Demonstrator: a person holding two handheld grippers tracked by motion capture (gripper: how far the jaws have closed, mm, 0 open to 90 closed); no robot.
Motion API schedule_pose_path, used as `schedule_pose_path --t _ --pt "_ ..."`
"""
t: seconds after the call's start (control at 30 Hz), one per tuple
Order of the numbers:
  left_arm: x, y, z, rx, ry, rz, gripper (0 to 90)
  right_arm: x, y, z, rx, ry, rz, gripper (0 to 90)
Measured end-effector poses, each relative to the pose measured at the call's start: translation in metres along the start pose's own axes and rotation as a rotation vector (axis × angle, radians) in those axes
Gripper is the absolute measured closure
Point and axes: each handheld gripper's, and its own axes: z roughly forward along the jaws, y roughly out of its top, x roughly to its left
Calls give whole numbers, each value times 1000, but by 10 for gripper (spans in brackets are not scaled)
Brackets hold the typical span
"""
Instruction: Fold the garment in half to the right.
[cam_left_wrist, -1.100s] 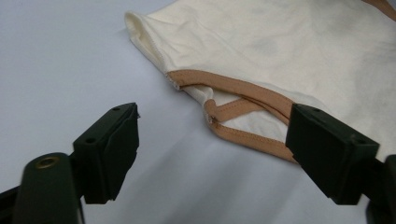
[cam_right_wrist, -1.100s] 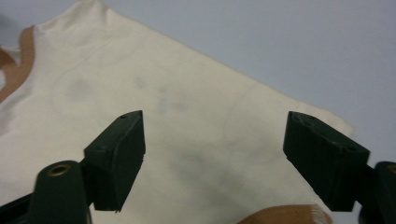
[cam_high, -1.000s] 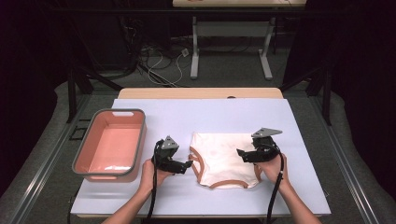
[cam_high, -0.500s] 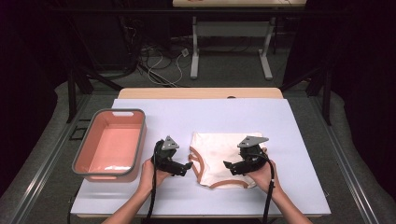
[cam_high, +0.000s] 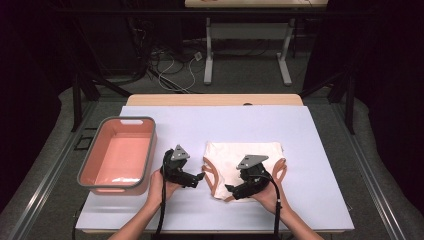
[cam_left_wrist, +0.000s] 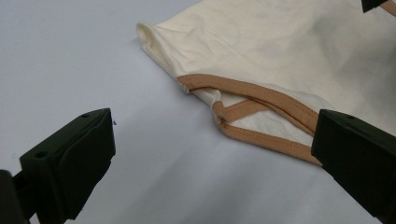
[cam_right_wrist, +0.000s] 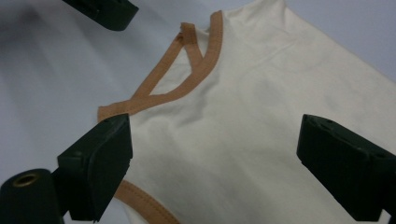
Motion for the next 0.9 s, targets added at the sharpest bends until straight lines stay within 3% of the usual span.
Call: schedule_pose_path --t 0.17,0.27,0.67,0.9 --pt "2 0 -1 -2 0 -5 1 10 4 6 -14 28 -22 142" --pt "2 0 -2 -3 0 -7 1 16 6 9 4 43 -33 165" --pt "3 0 -2 5 -1 -6 1 46 10 27 62 117 -115 418" --pt "2 0 -1 7 1 -1 1 54 8 34 93 105 -125 582"
